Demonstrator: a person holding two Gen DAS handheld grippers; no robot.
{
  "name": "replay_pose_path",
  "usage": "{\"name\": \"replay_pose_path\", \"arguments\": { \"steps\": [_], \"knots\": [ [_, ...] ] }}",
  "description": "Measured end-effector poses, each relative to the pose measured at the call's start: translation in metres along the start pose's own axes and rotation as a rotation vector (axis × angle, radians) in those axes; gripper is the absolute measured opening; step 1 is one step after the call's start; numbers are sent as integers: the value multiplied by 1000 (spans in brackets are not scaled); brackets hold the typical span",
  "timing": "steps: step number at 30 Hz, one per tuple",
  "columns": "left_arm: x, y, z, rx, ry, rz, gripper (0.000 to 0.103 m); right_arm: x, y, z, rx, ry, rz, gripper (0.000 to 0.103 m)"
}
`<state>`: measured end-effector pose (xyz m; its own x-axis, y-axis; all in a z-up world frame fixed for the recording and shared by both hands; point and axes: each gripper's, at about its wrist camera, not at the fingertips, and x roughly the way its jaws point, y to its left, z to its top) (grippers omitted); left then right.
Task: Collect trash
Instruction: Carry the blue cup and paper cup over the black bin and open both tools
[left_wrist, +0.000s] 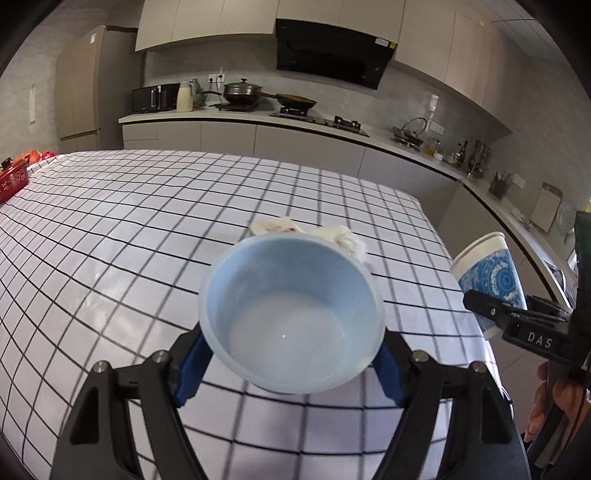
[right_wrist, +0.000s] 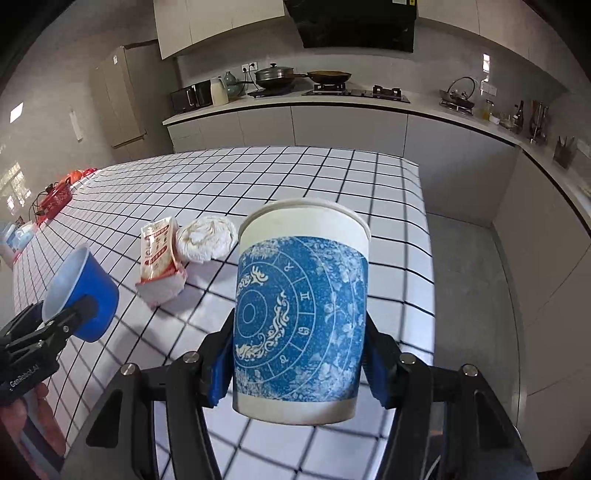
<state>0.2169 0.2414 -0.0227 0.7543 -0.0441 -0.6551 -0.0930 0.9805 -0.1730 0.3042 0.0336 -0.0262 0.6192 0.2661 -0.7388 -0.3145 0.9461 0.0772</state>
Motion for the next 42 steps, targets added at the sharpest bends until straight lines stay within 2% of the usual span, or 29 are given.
{"name": "replay_pose_path", "arguments": {
  "steps": [11,26,42],
  "knots": [
    [-26,-67,-22,66,-6,-65,77,-64,-46,-35,38,-42,-15,61],
    [-52,-176,-60,173,8,-180,77,-146,-139,-105,117,-58,-109,61],
    [-53,-297,-117,292,88,-286,77,-201,-246,-193,169,-14,-177,61]
  ]
}}
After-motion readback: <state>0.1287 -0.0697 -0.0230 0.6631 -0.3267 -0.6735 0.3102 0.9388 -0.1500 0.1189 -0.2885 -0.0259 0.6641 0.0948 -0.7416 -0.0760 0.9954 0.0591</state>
